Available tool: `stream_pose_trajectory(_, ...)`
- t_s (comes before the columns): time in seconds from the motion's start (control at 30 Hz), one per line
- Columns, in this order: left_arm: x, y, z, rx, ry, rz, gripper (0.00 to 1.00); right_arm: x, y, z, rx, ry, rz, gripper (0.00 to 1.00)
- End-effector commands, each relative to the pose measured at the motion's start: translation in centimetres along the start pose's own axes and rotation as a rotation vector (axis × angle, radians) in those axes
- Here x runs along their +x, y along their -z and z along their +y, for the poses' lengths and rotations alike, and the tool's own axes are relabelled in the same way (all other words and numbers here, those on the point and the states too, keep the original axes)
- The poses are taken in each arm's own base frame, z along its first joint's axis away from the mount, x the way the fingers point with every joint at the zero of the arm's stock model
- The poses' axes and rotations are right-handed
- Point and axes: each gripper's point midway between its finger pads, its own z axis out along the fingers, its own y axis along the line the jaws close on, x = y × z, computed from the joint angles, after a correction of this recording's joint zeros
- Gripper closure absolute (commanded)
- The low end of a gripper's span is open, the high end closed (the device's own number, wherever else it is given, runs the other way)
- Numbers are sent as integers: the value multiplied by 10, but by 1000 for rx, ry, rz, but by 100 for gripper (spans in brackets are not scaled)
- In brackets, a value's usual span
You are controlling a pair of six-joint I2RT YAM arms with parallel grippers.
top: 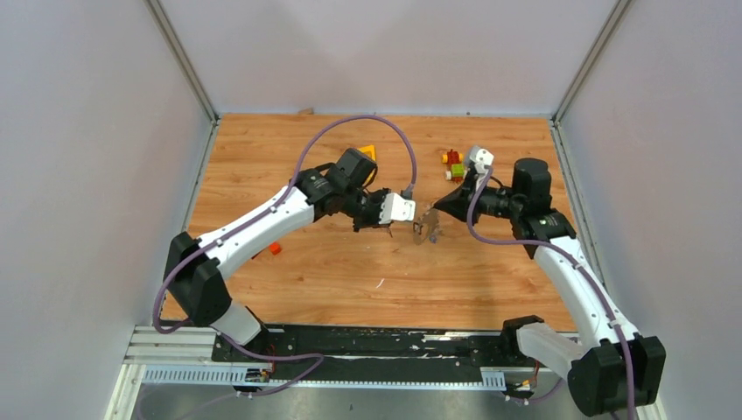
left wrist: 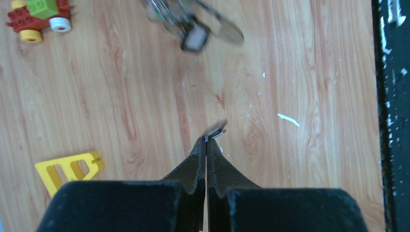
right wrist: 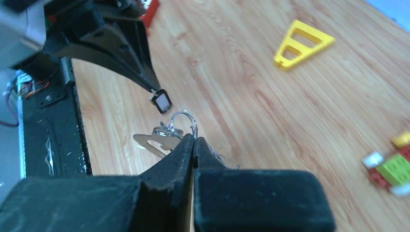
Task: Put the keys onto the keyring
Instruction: Pick up the key from the center of the board, then insert the key onto the keyring.
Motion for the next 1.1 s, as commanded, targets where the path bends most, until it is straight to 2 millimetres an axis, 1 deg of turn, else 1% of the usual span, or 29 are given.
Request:
stream_pose_trajectory(0.0, -26, 32, 3, -92, 111, -92, 100, -40, -16, 21, -128, 238, -80, 100)
stream_pose_trajectory(0.07, -32, 44, 6, -126, 130, -114, 100, -40, -23, 28, -176, 266, -81, 100)
stream_pose_trajectory(0.2, -43, 64, 10, -189, 154, -141, 100, -34, -37, 44, -252, 330, -73, 100)
stream_pose_trajectory(0.3, -41, 74, 14, -236, 156, -120, 100, -25, -44, 52, -284, 368, -49, 100)
stream_pose_trajectory(0.4, -37, 80, 17, -260, 167, -87, 100, -13, -49, 60, -305, 409, -28, 100)
stream_pose_trajectory(0.6, -47, 70, 10, -200, 154, -156, 100, -4, -55, 78, -345, 463, -37, 100)
stream_pose_trajectory(0.73, -53, 63, 5, -156, 140, -198, 100, 3, -57, 86, -363, 481, -39, 100)
stream_pose_trajectory(0.83, -54, 56, -3, -102, 140, -217, 100, 5, -59, 86, -353, 488, -36, 100)
stream_pose_trajectory(1.07, -50, 41, -14, -44, 162, -231, 100, 4, -65, 78, -295, 476, -27, 100)
